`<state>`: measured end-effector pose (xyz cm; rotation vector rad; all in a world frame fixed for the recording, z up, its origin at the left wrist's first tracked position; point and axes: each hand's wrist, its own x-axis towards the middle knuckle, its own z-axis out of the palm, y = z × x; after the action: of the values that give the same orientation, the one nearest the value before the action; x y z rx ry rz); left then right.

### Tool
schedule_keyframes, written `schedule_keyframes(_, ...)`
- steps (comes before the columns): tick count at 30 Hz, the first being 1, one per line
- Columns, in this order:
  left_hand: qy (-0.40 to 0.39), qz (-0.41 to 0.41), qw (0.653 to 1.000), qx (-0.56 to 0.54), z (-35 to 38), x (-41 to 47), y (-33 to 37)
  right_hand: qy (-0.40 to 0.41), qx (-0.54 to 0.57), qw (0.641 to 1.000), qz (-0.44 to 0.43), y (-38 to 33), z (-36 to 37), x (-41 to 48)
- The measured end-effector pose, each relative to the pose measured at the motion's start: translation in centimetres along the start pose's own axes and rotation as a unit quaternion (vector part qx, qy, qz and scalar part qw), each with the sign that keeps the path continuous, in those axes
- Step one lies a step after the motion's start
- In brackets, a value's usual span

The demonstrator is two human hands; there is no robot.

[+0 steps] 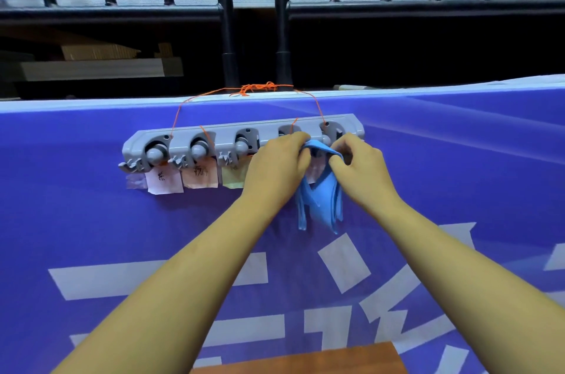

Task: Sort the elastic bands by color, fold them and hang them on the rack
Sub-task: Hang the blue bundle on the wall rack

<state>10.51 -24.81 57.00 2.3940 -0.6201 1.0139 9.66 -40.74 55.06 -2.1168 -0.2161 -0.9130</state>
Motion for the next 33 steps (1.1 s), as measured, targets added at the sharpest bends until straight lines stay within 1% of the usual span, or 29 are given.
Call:
schedule_keyframes(2, -0.002, 0.007, 1.000, -0.023, 0.1, 0.0, 0.1, -0.004, 0.004, 1.000, -0.005, 0.2, -0.2, 0.1)
schedule_keyframes(7, -0.033, 0.011, 0.999, -0.021, 0.7, 0.0, -0.5, -0.035, 0.029, 0.999, -0.010, 0.5, 0.0, -0.1)
schedule_keyframes(9, -0.044, 0.017, 0.998, -0.038, 0.9, -0.1, -0.7, -0.046, 0.045, 0.998, -0.008, 0.7, 0.0, -0.4)
schedule_keyframes(12, -0.013, 0.022, 0.995, -0.093, 1.2, -0.3, -0.8, -0.042, 0.052, 0.998, -0.006, 0.7, -0.1, -0.6)
schedule_keyframes(15, 0.033, -0.006, 0.987, -0.155, 1.2, -0.5, -0.3, -0.021, 0.049, 0.998, -0.013, 0.5, -0.2, -0.5)
schedule_keyframes(17, 0.043, -0.005, 0.988, -0.147, 1.4, -0.5, 0.0, -0.021, 0.049, 0.998, -0.013, 0.5, 0.0, -0.5)
schedule_keyframes(20, 0.030, 0.004, 0.988, -0.152, 1.6, -0.6, -0.3, -0.038, 0.054, 0.998, -0.006, 0.9, 0.3, -0.6)
schedule_keyframes(25, 0.026, 0.022, 0.987, -0.159, 2.0, -0.9, -1.0, -0.041, 0.152, 0.987, 0.012, 1.7, 0.5, -0.7)
schedule_keyframes(29, 0.031, 0.011, 0.983, -0.179, 2.1, -1.0, -0.8, -0.026, 0.183, 0.983, -0.010, 1.8, 0.4, -0.6)
schedule_keyframes(33, 0.026, 0.018, 0.976, -0.214, 2.2, -1.4, -0.7, -0.020, 0.208, 0.978, -0.010, 1.3, 0.4, -0.5)
